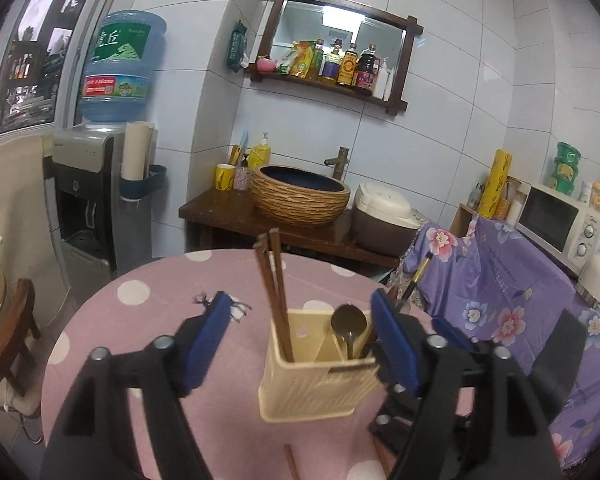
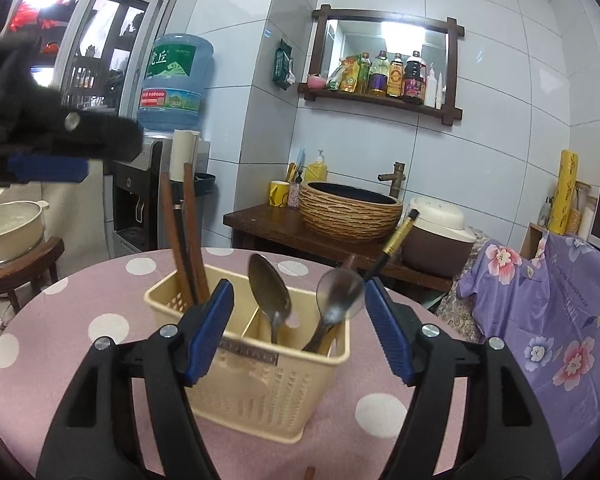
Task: Organize utensils
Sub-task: 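Withdraw both tools toward the last two brown chopsticks on the table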
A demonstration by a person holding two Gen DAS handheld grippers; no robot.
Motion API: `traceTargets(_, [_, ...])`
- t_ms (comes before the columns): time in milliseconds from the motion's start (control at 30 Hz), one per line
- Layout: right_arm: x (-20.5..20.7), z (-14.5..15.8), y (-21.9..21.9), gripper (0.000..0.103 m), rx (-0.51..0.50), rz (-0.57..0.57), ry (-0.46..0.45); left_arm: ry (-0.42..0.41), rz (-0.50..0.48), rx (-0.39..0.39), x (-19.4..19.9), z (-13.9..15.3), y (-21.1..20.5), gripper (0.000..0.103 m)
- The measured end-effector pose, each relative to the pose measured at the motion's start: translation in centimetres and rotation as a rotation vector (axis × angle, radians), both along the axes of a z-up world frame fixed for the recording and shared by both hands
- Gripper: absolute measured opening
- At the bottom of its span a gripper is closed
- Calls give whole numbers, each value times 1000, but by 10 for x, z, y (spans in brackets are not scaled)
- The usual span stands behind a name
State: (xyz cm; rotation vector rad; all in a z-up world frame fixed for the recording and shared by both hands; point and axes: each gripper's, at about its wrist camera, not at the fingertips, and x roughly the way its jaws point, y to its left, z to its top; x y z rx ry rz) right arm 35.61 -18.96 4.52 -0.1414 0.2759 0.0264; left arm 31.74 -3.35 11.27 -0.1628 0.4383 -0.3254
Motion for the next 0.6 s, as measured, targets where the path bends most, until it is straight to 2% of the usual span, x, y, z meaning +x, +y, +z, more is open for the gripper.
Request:
traceTargets(133, [-31,1,-5,71,26,3,47,69,14,5,-16,-25,9,85])
traceTargets(267, [-55,-9,-11,72,29,-22,132,159,41,34,-24,-60,12,89])
traceTargets(467, [-76,-46,-25,72,69,-73,317,322,18,120,-31,-122,1,89])
traceTargets(600, [-87,-74,-34,72,91,-107,391,423,-6,125,-38,-158,-1,87])
